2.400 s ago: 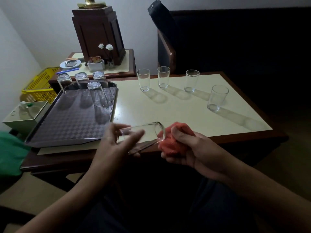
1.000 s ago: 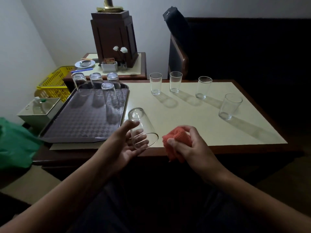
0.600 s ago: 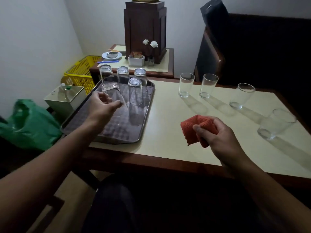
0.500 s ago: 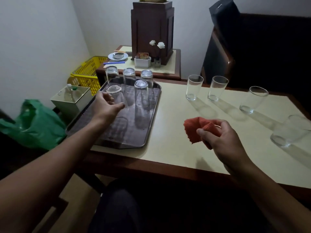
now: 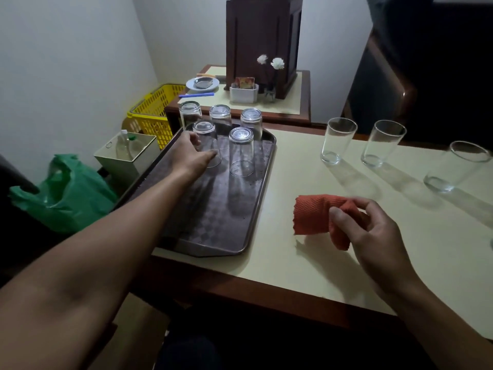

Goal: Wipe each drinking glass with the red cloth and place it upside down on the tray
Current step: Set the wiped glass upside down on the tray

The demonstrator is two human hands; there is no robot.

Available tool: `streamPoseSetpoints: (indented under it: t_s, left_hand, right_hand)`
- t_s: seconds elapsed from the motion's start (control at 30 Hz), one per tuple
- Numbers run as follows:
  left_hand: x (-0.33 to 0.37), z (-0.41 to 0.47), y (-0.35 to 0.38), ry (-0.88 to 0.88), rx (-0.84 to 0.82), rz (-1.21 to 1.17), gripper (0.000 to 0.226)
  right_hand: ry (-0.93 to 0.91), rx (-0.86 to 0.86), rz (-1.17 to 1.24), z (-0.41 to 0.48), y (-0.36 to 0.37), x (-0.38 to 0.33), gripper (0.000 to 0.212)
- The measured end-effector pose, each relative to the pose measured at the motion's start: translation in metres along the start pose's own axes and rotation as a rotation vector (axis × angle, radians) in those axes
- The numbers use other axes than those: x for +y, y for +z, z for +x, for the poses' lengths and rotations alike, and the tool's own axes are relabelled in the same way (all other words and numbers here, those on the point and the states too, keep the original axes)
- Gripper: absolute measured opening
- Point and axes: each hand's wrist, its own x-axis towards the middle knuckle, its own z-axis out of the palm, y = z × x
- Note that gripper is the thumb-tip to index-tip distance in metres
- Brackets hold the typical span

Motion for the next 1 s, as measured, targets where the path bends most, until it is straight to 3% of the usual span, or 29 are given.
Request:
streamPoseSetpoints:
  t_s: [0.1,0.2,0.3,0.37,0.43,0.6,0.73,0.87,1.0]
  left_hand:
    - [0.000,0.003,0.001,-0.021,-0.031,0.021,0.063]
    - [0.009,-0.020,-0.009,-0.021,-0.004,0.032,0.075]
    - [0.028,-0.066,-0.012,0.119,0.158,0.060,0.062]
    - [0.046,-0.104,-0.008,0.231,0.159,0.028,0.051]
    - [0.066,-0.140,0.000,0.315,0.046,-0.005,0.042]
    - [0.117,-0.192,0.051,0.365,-0.389,0.011,0.033]
    - [0.163,-0.224,0.107,0.403,-0.586,-0.012,0.032]
    - [0.211,-0.258,0.173,0.475,-0.768,-0.008,0.055]
    - [0.248,-0.281,0.239,0.470,-0.925,0.023,0.101]
  right_hand:
    - [-0.003,0.005,0.015,0.000,-0.001,-0.004,0.004]
    - [0.006,0.009,0.026,-0.001,-0.011,-0.009,0.018]
    - [0.035,0.009,0.035,-0.004,-0.030,-0.012,0.039]
    - [0.060,-0.016,0.043,-0.008,-0.045,-0.012,0.049]
    - [0.073,-0.032,0.051,-0.014,-0.063,-0.013,0.050]
    - [-0.034,-0.028,-0.113,-0.036,-0.124,-0.025,0.020]
    - [-0.107,0.037,-0.240,-0.056,-0.185,-0.033,0.015]
    - [-0.133,0.158,-0.241,-0.075,-0.239,-0.033,0.024]
    - [-0.190,0.248,-0.232,-0.091,-0.278,-0.030,0.035]
